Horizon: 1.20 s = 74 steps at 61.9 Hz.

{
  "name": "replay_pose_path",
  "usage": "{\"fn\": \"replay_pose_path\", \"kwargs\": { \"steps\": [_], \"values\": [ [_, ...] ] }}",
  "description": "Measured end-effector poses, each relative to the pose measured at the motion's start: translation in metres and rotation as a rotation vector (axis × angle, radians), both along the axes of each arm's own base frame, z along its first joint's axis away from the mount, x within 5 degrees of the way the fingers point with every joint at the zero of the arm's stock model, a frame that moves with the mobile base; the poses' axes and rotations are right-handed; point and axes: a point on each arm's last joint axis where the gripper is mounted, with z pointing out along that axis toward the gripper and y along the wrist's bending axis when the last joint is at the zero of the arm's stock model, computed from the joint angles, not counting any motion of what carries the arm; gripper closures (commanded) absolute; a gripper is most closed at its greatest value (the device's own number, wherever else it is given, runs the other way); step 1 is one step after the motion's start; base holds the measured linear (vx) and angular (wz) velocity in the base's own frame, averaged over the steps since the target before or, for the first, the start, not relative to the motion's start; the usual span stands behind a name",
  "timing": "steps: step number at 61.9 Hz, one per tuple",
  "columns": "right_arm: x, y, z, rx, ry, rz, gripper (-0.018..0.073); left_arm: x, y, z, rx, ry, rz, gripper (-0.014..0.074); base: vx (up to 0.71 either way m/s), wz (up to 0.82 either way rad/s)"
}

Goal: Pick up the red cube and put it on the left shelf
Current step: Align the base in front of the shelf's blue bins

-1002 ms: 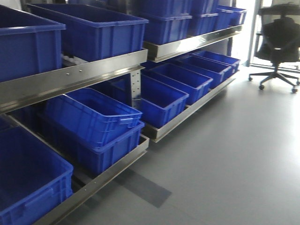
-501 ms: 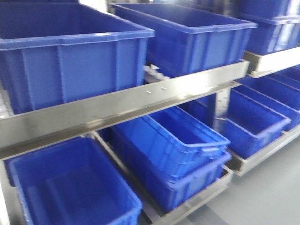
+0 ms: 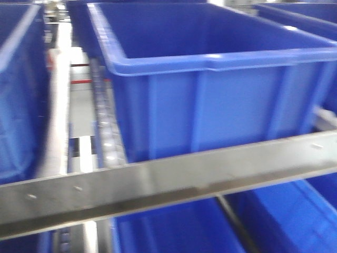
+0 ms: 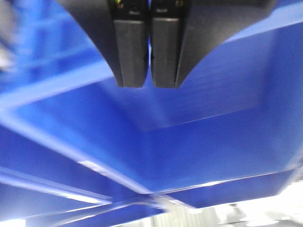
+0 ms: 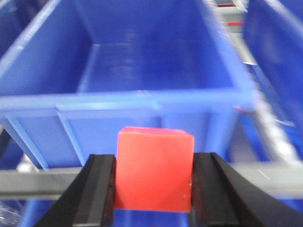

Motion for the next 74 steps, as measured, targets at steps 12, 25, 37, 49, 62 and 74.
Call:
{"fn": "replay_pose_path", "kwargs": {
  "steps": [12, 25, 37, 49, 62, 74],
  "values": [
    [0.0000, 0.0000, 0.0000, 0.000, 0.000, 0.000, 0.0502, 0.0000, 0.0000, 0.0000, 0.000, 0.000, 0.000, 0.0491, 0.14, 0.49],
    [0.0000, 0.0000, 0.0000, 0.000, 0.000, 0.000, 0.0502, 0.0000, 0.0000, 0.0000, 0.000, 0.000, 0.000, 0.0491, 0.08, 0.36],
    [0.0000, 0.0000, 0.0000, 0.000, 0.000, 0.000, 0.0502, 0.0000, 0.0000, 0.0000, 0.000, 0.000, 0.000, 0.0491, 0.04, 0.23],
    [0.0000, 0.0000, 0.0000, 0.000, 0.000, 0.000, 0.0502, 0.0000, 0.0000, 0.0000, 0.000, 0.000, 0.000, 0.0491, 0.00, 0.00],
    [0.0000, 0.0000, 0.0000, 0.000, 0.000, 0.000, 0.0502, 0.0000, 0.0000, 0.0000, 0.000, 0.000, 0.000, 0.0491, 0.00, 0.00],
    [0.0000, 0.0000, 0.0000, 0.000, 0.000, 0.000, 0.0502, 0.0000, 0.0000, 0.0000, 0.000, 0.000, 0.000, 0.0491, 0.00, 0.00]
  ]
}}
